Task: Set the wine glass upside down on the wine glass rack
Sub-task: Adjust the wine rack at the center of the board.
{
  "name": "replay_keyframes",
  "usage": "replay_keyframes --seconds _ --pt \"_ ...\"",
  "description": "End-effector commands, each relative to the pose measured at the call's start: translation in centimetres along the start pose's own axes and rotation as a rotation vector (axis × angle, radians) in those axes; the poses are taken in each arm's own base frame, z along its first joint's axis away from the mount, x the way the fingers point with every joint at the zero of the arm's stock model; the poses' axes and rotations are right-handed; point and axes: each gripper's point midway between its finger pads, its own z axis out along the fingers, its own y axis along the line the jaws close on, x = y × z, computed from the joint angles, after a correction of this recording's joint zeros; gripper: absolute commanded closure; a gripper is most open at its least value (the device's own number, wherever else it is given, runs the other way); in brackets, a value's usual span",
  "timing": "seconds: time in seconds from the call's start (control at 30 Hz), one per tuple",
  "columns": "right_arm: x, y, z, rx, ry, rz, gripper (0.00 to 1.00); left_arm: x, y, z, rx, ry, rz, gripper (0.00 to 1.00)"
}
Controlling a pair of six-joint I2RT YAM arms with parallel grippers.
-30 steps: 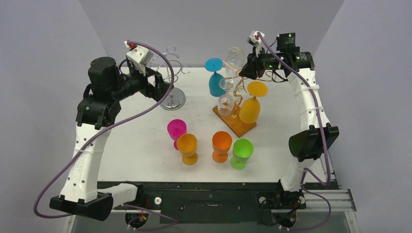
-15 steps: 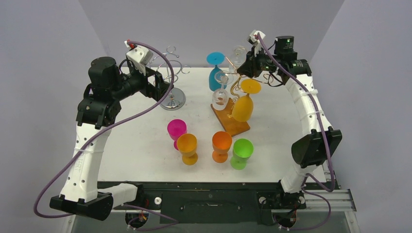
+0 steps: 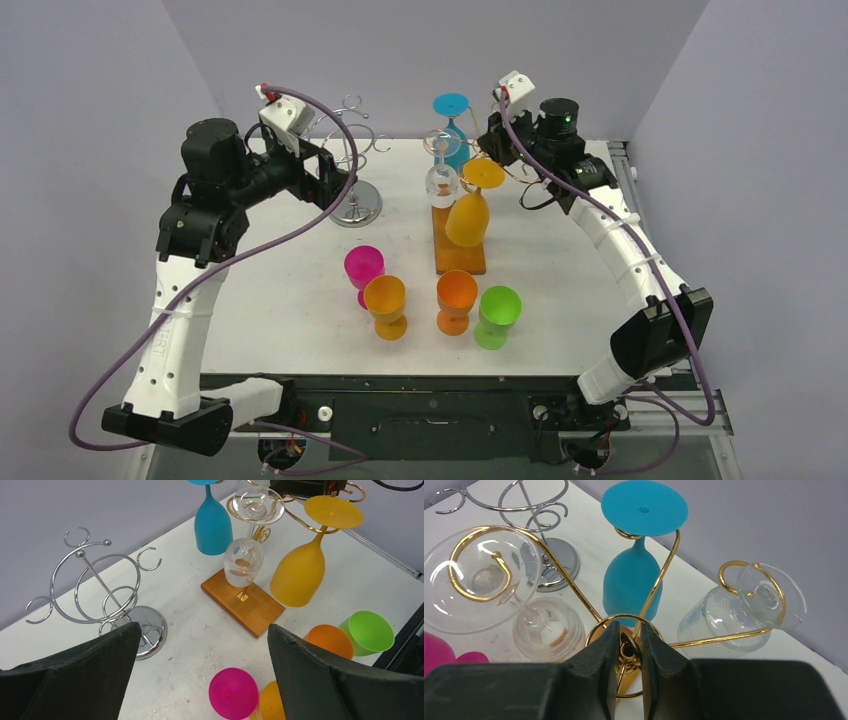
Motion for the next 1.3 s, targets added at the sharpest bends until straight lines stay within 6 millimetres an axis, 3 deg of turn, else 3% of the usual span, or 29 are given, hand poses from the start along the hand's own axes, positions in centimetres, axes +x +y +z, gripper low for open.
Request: replay_keyframes --seconds 0.0,0.43,0.67,0.83,1.03,1.17,1.27 --pt "-4.6 -2.7 -0.3 0.217 -0.12 -0.079 1.0 -1.7 -0.4 -1.1 -0.008 -0.067 0.03 0.04" --pt "-4.4 1.6 3.0 0.224 -0.068 -0.064 1.0 -0.8 -0.4 -1.7 -0.02 -0.064 0.043 0.04" --pt "-5.3 2.0 2.1 0.258 -0.093 -0.019 0.99 -0.2 -0.7 -2.0 -0.021 -0.06 0.017 0.04" --pt "-5.8 3.4 1.0 0.196 -0.117 -0.001 0.73 0.5 -1.1 -2.5 -0.016 -0.055 -0.008 0.04" --pt "-7.0 4.4 -0.6 0.154 -0.147 0.039 0.57 1.4 -1.3 -2.8 -0.025 -0.029 -0.043 0.04" --pt "-8.0 4.3 -2.5 0.167 -0.152 0.057 0.52 1.2 -1.2 -3.3 -0.045 -0.029 -0.045 0.04" --pt "-8.6 3.5 -4.6 0.215 -0.155 0.124 0.34 1.0 -0.7 -3.7 -0.087 -0.016 -0.062 0.04"
